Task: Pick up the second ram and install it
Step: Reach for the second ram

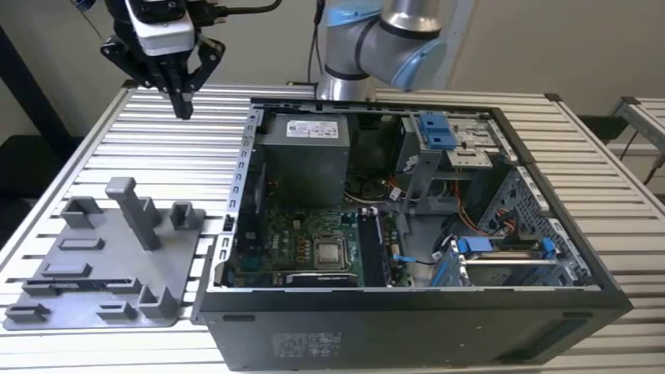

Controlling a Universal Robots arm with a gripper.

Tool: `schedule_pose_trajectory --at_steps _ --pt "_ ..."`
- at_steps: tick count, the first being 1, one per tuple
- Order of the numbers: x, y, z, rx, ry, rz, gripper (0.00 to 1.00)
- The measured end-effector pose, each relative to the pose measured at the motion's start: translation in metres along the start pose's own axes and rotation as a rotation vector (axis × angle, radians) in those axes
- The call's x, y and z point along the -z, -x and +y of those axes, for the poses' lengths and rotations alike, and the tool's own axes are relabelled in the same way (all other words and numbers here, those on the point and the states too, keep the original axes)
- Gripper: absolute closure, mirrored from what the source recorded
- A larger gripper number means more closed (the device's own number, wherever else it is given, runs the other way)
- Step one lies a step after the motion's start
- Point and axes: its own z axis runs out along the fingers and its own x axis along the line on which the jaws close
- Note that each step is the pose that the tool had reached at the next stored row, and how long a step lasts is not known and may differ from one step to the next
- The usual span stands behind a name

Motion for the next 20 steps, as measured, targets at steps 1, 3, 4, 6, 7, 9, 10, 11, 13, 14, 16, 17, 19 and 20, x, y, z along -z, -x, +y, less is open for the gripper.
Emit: schedule_pose_trajectory --at_steps 1,3,4,6,7,9,10,11,13,14,16,17,19,20 --pt "0.0000 -0.0028 -0.0002 0.000 0.0000 0.0000 0.89" --pt "0.0001 -0.0088 -0.0006 0.001 0.0000 0.0001 0.89" --pt "0.0000 -0.0118 -0.0008 0.001 0.0000 0.0001 0.89" --pt "0.0000 -0.0183 -0.0013 0.002 0.0001 0.0001 0.89" --pt "0.0000 -0.0217 -0.0015 0.002 0.0001 0.0000 0.89" --pt "0.0001 -0.0284 -0.0020 0.003 0.0001 0.0002 0.89" --pt "0.0000 -0.0316 -0.0022 0.004 0.0001 0.0002 0.89" --pt "0.0000 -0.0348 -0.0024 0.005 0.0001 0.0002 0.89" --pt "-0.0001 -0.0405 -0.0028 0.008 0.0001 0.0003 0.89" --pt "-0.0001 -0.0430 -0.0030 0.010 0.0001 0.0004 0.89" --pt "-0.0002 -0.0470 -0.0033 0.017 0.0001 0.0008 0.89" --pt "-0.0003 -0.0487 -0.0034 0.021 0.0001 0.0011 0.89" --pt "-0.0007 -0.0517 -0.0036 0.031 0.0002 0.0015 0.89" --pt "-0.0008 -0.0530 -0.0037 0.036 0.0003 0.0017 0.89"
